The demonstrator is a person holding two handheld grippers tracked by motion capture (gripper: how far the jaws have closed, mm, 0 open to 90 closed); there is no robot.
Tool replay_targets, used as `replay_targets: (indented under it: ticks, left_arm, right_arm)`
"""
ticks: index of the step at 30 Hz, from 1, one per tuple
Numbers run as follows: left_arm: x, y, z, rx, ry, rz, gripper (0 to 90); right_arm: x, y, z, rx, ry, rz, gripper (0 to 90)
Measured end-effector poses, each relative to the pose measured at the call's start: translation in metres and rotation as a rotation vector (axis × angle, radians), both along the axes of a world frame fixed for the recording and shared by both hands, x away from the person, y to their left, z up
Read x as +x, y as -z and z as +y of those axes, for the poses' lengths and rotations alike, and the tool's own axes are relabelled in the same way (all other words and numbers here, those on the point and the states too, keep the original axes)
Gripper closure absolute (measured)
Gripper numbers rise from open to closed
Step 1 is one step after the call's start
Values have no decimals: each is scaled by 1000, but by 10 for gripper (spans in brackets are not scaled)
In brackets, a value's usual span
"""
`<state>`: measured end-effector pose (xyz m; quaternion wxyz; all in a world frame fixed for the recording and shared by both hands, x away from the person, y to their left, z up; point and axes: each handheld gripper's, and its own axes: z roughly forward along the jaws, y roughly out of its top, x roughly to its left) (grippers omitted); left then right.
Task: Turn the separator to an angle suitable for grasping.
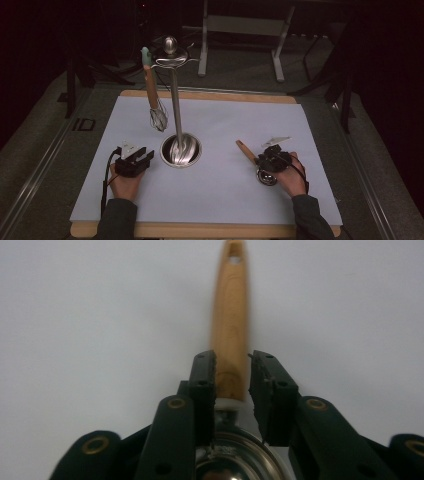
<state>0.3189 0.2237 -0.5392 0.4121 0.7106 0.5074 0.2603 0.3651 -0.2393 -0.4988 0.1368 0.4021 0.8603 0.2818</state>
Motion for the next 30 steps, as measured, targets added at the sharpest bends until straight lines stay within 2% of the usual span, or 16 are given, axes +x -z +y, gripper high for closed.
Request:
replay_targets:
  ticks: [3, 7, 10, 13, 20, 25, 27, 28, 30]
  left_arm:
    - [0, 0, 0, -1, 0, 0, 619]
    - [0, 0, 0, 0, 0, 2, 619]
    - [0, 0, 0, 3, 0, 2, 618]
    - [0, 0, 0, 4, -1, 2, 618]
    - [0, 0, -1, 6, -2, 2, 618]
    - [0, 0, -1, 9, 0, 2, 617]
    - [0, 0, -1, 7, 0, 2, 617]
    - [0, 0, 0, 6, -1, 3, 617]
    - [0, 0, 0, 5, -1, 3, 617]
  right_arm:
    - [3, 2, 1, -18, 1, 30, 702]
    - [7, 4, -1, 1, 2, 96, 688]
    - [9, 6, -1, -17, -1, 138, 688]
    - [11, 6, 0, -14, -12, 175, 694]
    - [17, 4, 12, -90, -26, 232, 694]
    - [28, 3, 13, -99, -30, 311, 693]
    - [30, 1, 14, -108, -30, 329, 699]
    - [30, 1, 16, -113, -24, 323, 700]
    - [28, 1, 17, -112, 2, 284, 705]
